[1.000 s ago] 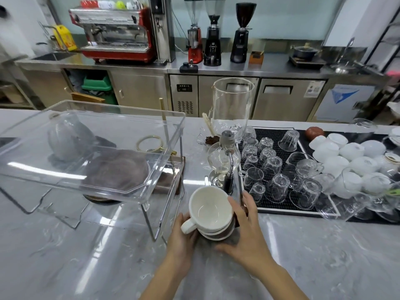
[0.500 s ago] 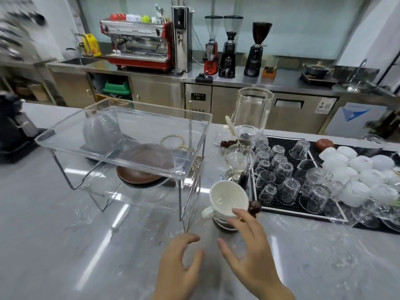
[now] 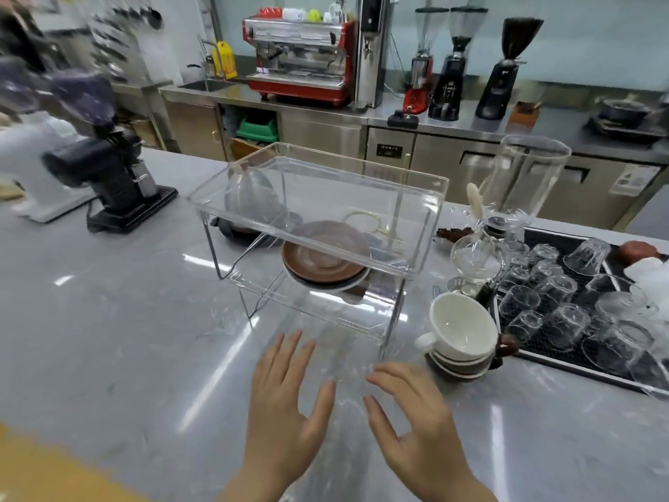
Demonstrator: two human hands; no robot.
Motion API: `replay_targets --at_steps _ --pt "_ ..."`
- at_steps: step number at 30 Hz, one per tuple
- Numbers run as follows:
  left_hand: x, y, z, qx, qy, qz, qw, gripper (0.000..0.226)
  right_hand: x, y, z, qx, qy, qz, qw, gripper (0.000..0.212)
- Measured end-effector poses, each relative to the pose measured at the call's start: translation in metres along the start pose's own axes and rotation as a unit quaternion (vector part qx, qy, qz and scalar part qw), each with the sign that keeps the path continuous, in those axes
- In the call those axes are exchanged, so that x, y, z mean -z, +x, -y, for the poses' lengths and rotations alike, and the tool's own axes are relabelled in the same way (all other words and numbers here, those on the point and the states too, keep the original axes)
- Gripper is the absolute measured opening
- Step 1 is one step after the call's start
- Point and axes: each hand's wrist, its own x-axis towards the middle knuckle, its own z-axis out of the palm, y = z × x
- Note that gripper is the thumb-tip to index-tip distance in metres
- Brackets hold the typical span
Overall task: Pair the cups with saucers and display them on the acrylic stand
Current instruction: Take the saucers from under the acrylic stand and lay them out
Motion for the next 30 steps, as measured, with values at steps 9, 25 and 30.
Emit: replay_targets --at_steps 9,25,30 --pt "0.021 0.018 0.018 0.016 -0.046 0.001 0.999 0.059 -0.040 0.021 0.036 -0.051 0.069 0.060 0.995 0.044" --pt "0.025 0.092 0.033 0.017 -0.070 0.019 0.997 0.067 -0.068 0.076 0.044 -0.198 0.005 0.096 0.975 0.068" --pt "0.025 0.122 0.038 0.032 -0.085 0.038 0.995 0.066 -0.077 0.102 0.039 -0.256 0.038 0.065 0.964 0.067"
